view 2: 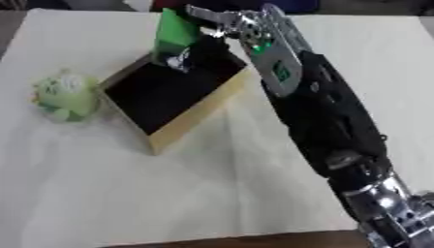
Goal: Pick up objects on the table and place them in the box.
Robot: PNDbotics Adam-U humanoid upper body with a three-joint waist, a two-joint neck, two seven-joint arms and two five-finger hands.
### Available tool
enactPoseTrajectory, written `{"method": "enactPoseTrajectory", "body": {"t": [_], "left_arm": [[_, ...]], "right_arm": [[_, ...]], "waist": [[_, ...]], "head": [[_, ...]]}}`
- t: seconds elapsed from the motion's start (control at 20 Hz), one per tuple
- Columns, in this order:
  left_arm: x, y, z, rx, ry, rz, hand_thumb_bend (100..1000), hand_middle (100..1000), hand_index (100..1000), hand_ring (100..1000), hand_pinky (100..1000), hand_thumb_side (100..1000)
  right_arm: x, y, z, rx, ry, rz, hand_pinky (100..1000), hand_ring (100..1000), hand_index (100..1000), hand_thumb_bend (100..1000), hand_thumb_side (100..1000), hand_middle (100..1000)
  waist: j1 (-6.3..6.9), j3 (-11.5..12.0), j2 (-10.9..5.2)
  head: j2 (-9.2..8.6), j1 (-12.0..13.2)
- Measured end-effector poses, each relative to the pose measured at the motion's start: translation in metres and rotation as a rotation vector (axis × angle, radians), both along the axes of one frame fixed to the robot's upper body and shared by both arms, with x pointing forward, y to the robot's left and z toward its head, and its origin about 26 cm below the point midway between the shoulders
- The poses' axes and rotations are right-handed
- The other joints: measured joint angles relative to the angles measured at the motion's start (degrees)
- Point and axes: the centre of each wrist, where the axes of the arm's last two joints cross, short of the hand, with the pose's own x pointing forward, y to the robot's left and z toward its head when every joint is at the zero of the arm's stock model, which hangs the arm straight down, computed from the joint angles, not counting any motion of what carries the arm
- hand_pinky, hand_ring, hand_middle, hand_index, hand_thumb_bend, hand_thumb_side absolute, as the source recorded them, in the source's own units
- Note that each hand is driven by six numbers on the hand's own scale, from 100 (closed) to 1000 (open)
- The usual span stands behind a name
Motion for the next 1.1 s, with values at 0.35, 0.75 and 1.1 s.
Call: {"method": "enactPoseTrajectory", "body": {"t": [0.35, 0.75, 1.1], "left_arm": [[0.0, 0.0, 0.001, 0.0, -0.001, -0.002, 250, 703, 800, 743, 715, 1000], [0.0, 0.0, 0.001, 0.0, -0.001, -0.002, 250, 703, 800, 744, 715, 1000], [0.0, 0.0, 0.001, 0.0, -0.001, -0.002, 248, 702, 800, 744, 715, 1000]], "right_arm": [[0.014, -0.006, -0.019, -0.066, -0.025, -0.019, 991, 1000, 931, 663, 657, 828], [0.016, -0.01, -0.016, -0.086, -0.118, -0.049, 990, 1000, 936, 777, 706, 828], [0.007, -0.019, 0.005, 0.007, -0.215, -0.044, 984, 1000, 935, 586, 634, 781]], "waist": [[0.01, 0.09, 0.01], [0.14, -0.15, 0.0], [0.29, -0.96, -0.2]], "head": [[-0.04, 0.02], [-0.04, 0.27], [-0.04, 0.62]]}}
